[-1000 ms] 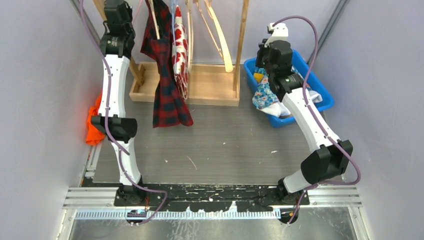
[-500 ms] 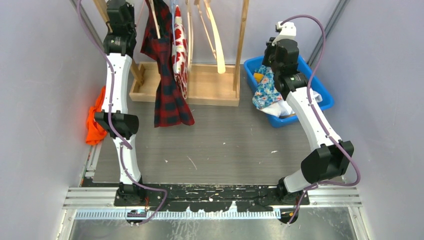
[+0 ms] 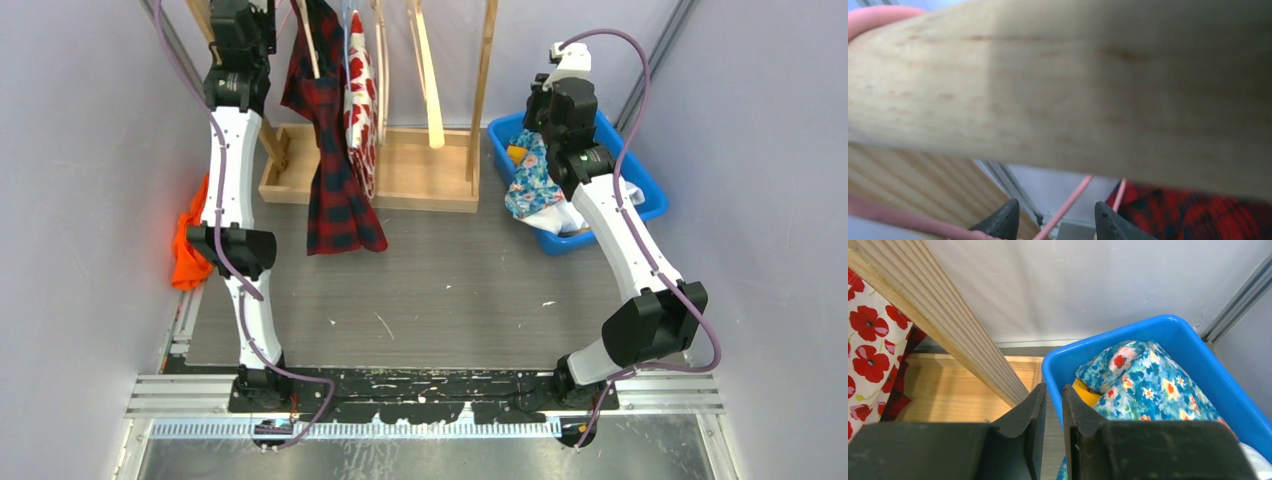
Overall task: Remove the skirt from the hanger
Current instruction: Pick up the hanger from the clothesline.
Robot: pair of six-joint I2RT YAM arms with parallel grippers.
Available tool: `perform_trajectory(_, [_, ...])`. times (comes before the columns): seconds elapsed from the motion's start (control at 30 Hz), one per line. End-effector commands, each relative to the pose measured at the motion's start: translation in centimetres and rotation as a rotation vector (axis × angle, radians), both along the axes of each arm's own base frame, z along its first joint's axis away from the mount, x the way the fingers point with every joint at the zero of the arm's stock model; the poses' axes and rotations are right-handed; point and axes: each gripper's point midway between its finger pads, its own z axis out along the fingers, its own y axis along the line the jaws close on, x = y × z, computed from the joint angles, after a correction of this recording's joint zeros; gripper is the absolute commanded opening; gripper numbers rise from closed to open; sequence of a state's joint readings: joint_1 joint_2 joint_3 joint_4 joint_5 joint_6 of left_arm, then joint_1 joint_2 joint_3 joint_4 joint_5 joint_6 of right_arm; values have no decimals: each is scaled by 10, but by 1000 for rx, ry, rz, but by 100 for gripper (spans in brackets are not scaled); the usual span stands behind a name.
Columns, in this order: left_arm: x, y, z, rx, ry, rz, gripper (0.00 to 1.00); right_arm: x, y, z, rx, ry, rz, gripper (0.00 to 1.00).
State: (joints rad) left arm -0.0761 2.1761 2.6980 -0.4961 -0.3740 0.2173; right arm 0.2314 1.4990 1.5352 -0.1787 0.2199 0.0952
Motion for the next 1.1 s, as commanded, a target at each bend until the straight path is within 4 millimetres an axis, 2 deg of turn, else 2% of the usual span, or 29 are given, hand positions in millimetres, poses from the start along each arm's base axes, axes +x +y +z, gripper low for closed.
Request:
perform_trajectory(0.0, [-55, 3, 71, -15, -116, -29, 60, 5, -4, 27, -21, -101, -6, 28])
perform_trajectory(0.07, [-70, 0, 79, -37, -121, -60, 63, 7, -4, 23, -24, -100, -9, 34])
perform_trajectory(0.23, [-107, -6, 89, -84, -106, -101, 66, 12, -4, 10, -47, -91, -8, 35])
perform_trajectory(0.33, [-126, -10, 85, -91, -78, -125, 75, 17, -2, 1, -51, -79, -7, 35])
perform_trajectory(0.4, [-138, -14, 83, -107, -66, -149, 76, 22, -2, -6, -54, -68, -8, 35])
perform_trajectory(0.53, [-155, -30, 78, -187, -61, -234, 71, 33, -1, -16, -55, -60, -22, 36])
perform_trajectory(0.67, [-147, -48, 70, -278, -53, -309, 70, 49, -1, -18, -59, -63, -37, 39])
perform_trajectory(0.9, [-112, -79, 85, -448, -127, -440, 69, 70, -9, -26, -17, -61, -67, 45])
perform_trajectory(1.07, [-88, -109, 89, -512, -157, -541, 73, 78, -15, -33, -4, -54, -78, 57])
